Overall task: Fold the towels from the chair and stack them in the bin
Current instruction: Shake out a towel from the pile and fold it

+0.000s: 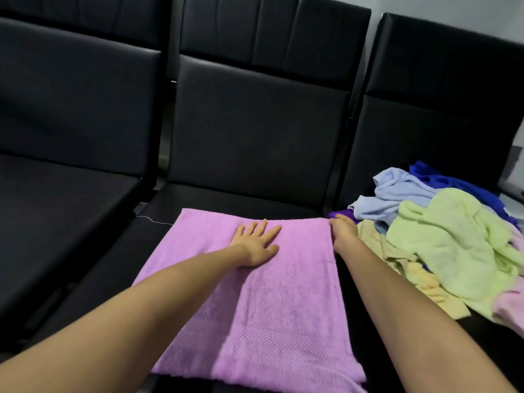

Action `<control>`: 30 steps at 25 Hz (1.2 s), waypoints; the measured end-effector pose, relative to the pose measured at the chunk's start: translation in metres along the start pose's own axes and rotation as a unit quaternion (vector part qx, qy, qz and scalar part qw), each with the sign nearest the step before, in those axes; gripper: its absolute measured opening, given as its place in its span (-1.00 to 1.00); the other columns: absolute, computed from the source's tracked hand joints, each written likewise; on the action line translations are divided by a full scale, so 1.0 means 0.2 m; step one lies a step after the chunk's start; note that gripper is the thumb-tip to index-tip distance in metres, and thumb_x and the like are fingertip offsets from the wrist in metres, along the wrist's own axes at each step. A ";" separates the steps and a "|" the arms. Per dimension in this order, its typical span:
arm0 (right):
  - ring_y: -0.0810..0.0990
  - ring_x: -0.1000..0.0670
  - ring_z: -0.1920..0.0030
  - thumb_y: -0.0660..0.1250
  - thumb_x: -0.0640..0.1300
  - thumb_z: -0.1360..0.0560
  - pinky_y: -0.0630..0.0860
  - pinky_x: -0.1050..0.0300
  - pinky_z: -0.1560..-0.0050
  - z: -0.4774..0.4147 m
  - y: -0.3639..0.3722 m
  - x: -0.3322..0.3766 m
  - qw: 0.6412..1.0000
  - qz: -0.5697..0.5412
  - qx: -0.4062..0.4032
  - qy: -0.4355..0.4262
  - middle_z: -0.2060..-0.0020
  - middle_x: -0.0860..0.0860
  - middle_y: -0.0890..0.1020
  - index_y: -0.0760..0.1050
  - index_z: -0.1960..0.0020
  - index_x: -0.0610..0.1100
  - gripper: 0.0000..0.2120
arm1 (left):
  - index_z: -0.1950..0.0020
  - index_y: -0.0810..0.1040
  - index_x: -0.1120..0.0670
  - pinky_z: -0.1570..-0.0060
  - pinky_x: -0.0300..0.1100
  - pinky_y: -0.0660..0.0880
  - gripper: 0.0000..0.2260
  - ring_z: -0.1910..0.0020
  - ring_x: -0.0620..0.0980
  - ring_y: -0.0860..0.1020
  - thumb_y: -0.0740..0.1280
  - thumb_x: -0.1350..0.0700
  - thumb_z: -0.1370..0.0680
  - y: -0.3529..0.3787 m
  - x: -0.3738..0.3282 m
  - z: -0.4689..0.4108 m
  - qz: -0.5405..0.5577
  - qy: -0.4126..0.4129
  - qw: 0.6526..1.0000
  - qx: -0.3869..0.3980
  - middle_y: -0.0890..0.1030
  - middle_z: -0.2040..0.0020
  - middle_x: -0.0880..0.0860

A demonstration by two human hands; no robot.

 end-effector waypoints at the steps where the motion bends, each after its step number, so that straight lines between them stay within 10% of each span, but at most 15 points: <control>1: 0.52 -0.07 0.09 0.19 -0.37 -0.51 0.46 0.22 0.38 0.04 0.00 0.02 0.999 0.011 0.027 -0.024 -0.03 -0.09 0.53 0.42 -0.31 -0.15 -0.61 | -0.54 -0.14 -0.20 -0.48 0.04 -0.20 -0.49 -0.54 0.06 -0.16 -0.03 -0.17 -0.62 -0.01 0.00 -0.01 0.010 -0.004 1.000 -0.001 -0.18 -0.57 0.02; 6: 0.45 -0.15 -0.28 0.16 -0.26 -0.53 0.36 0.13 -0.20 0.19 0.00 0.02 0.924 0.337 0.082 -0.162 -0.28 -0.14 0.49 0.37 -0.36 -0.19 -0.60 | -0.36 0.41 0.00 -0.39 -0.06 0.15 -0.65 -0.46 0.05 0.17 0.17 -0.01 -0.59 -0.08 0.02 0.01 0.074 0.002 0.994 -0.082 0.27 -0.46 0.07; 11: 0.63 0.06 0.36 0.18 -0.29 -0.50 0.52 0.09 0.27 0.45 0.05 -0.01 0.872 0.369 0.244 -0.212 0.30 -0.07 0.57 0.46 0.27 -0.08 -0.78 | 0.04 0.56 0.11 0.04 -0.15 0.43 -0.89 -0.01 0.05 0.51 0.27 0.11 -0.54 -0.17 0.03 0.22 0.166 -0.003 0.983 -0.081 0.58 0.01 0.08; 14: 0.50 0.08 0.34 0.28 -0.19 -0.55 0.43 0.21 0.29 0.73 0.05 -0.06 0.709 0.507 0.485 -0.073 0.27 0.00 0.52 0.48 0.15 -0.08 -0.90 | 0.25 0.49 0.07 0.27 -0.20 0.42 -0.81 0.27 -0.03 0.46 0.28 0.08 -0.55 -0.17 0.05 0.42 0.152 0.017 0.987 0.053 0.52 0.27 0.00; 17: 0.52 0.05 0.23 0.37 -0.16 -0.51 0.50 0.12 0.19 0.89 -0.01 -0.05 0.604 0.612 0.511 0.012 0.19 0.01 0.52 0.41 -0.01 -0.05 -0.84 | 0.23 0.48 0.05 0.33 -0.24 0.38 -0.79 0.27 -0.03 0.43 0.31 -0.02 -0.55 -0.21 0.08 0.62 0.093 0.018 0.977 0.192 0.48 0.28 -0.03; 23: 0.44 -0.05 0.11 0.49 -0.08 -0.41 0.46 0.07 0.07 1.05 -0.04 -0.21 0.535 0.715 0.449 -0.035 -0.03 -0.07 0.44 0.21 -0.17 -0.02 -0.48 | 0.09 0.36 0.05 0.30 -0.26 0.36 -0.68 0.33 -0.04 0.35 0.42 -0.12 -0.46 -0.19 0.11 0.83 -0.095 -0.007 0.933 0.347 0.40 0.22 0.02; 30: 0.41 -0.03 -0.11 0.36 -0.08 -0.51 0.42 0.17 -0.01 1.12 -0.12 -0.10 0.584 0.676 0.436 -0.113 -0.05 -0.01 0.46 0.41 0.12 -0.01 -0.88 | -0.31 0.43 0.14 0.17 -0.29 0.39 -0.60 0.03 -0.06 0.43 0.40 0.08 -0.51 -0.21 0.15 0.94 -0.046 0.006 0.954 0.295 0.52 -0.09 0.00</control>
Point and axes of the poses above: each hand's wrist, its own z-axis away from the middle knuckle, its own y-axis out of the palm, x = y × z, the point moved 3 cm from there along -z, towards the middle knuckle
